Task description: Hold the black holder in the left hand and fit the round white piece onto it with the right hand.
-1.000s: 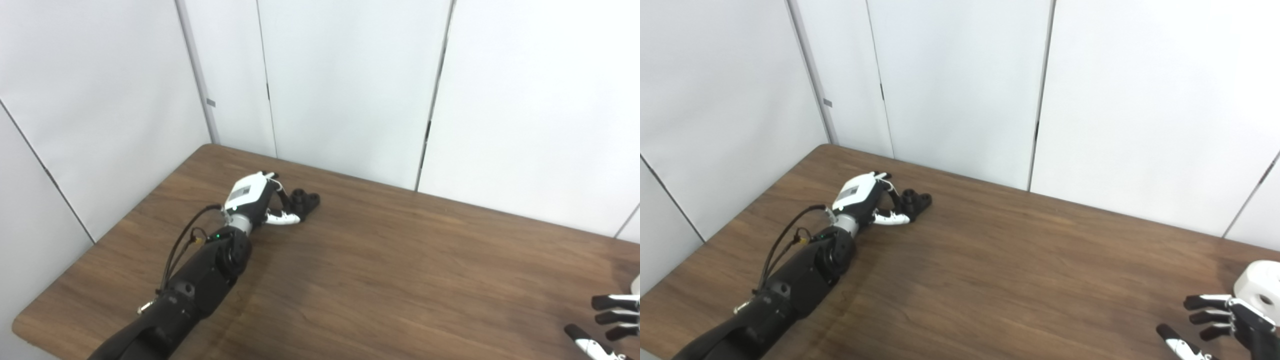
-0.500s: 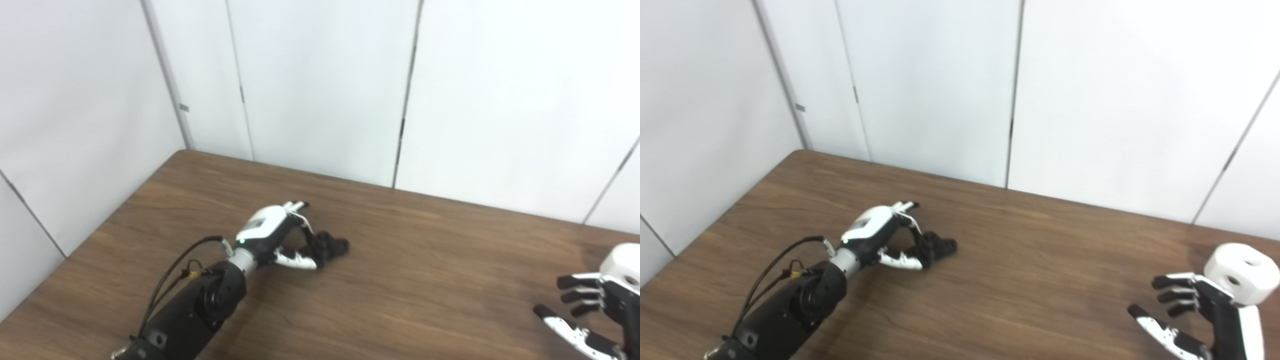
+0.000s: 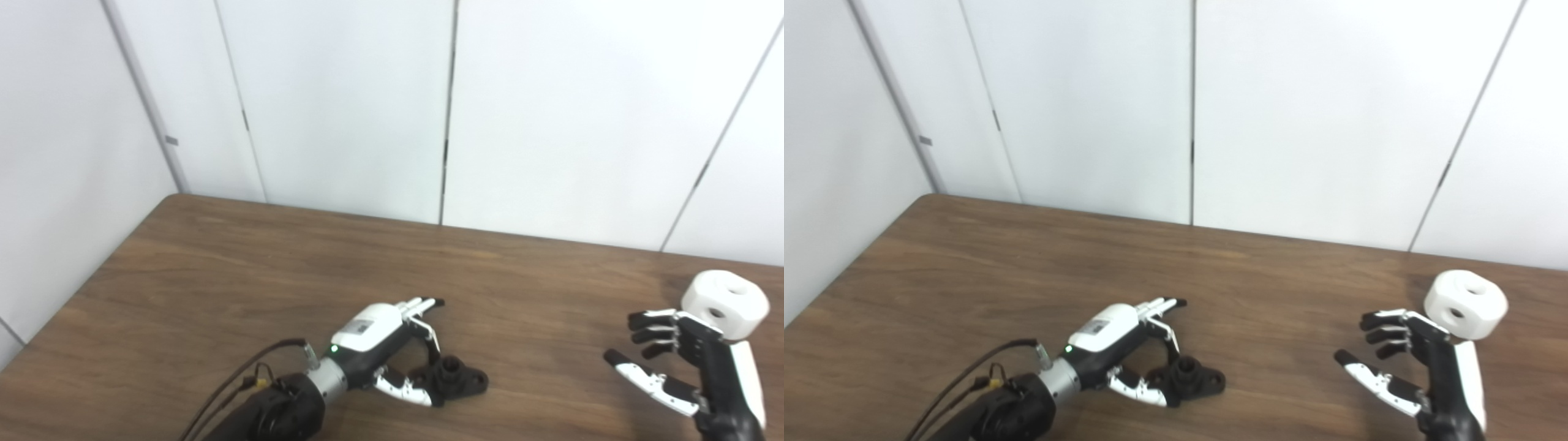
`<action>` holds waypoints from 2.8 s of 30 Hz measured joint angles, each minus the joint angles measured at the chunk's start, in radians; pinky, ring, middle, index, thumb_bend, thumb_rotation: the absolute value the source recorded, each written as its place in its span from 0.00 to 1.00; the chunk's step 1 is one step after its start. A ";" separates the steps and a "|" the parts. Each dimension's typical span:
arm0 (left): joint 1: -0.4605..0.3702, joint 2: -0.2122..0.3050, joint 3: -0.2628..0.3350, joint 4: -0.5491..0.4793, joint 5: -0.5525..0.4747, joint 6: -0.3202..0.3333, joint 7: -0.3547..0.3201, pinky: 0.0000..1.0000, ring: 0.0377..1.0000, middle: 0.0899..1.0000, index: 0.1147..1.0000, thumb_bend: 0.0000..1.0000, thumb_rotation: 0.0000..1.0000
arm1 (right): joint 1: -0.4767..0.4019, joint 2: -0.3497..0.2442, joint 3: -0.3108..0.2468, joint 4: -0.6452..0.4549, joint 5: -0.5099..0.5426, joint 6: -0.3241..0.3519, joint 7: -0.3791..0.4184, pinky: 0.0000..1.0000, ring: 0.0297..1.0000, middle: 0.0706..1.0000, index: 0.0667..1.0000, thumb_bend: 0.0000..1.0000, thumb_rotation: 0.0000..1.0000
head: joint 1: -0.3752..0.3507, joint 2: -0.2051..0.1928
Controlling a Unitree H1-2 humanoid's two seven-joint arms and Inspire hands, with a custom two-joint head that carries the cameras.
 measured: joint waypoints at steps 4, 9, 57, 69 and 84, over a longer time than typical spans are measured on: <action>-0.008 -0.009 -0.017 0.001 0.000 -0.023 -0.021 0.96 1.00 1.00 0.42 0.52 0.06 | -0.004 0.021 0.012 0.008 -0.007 -0.013 -0.009 0.42 0.52 0.58 0.46 0.50 0.14 | -0.078 0.020; -0.025 -0.021 -0.033 0.034 0.001 -0.076 -0.027 0.94 1.00 0.98 0.42 0.52 0.06 | -0.009 0.038 0.026 0.008 -0.029 -0.013 -0.013 0.42 0.53 0.59 0.46 0.50 0.14 | -0.150 0.028; -0.101 -0.005 -0.024 0.263 0.005 -0.365 0.067 0.83 0.96 0.92 0.42 0.52 0.06 | -0.652 -0.485 0.134 0.237 -1.064 0.333 0.961 0.93 1.00 1.00 0.94 1.00 0.39 | -0.858 -0.245; -0.093 -0.002 -0.022 0.263 0.002 -0.361 0.064 0.95 1.00 0.93 0.42 0.52 0.06 | -0.703 -0.472 0.188 0.379 -0.962 0.417 1.071 0.88 1.00 1.00 0.93 1.00 0.41 | -0.833 -0.232; -0.087 -0.002 -0.019 0.261 -0.008 -0.352 0.056 1.00 0.98 0.92 0.42 0.52 0.06 | -0.742 -0.465 0.274 0.508 -0.860 0.459 1.031 0.82 0.96 1.00 0.91 1.00 0.46 | -0.819 -0.222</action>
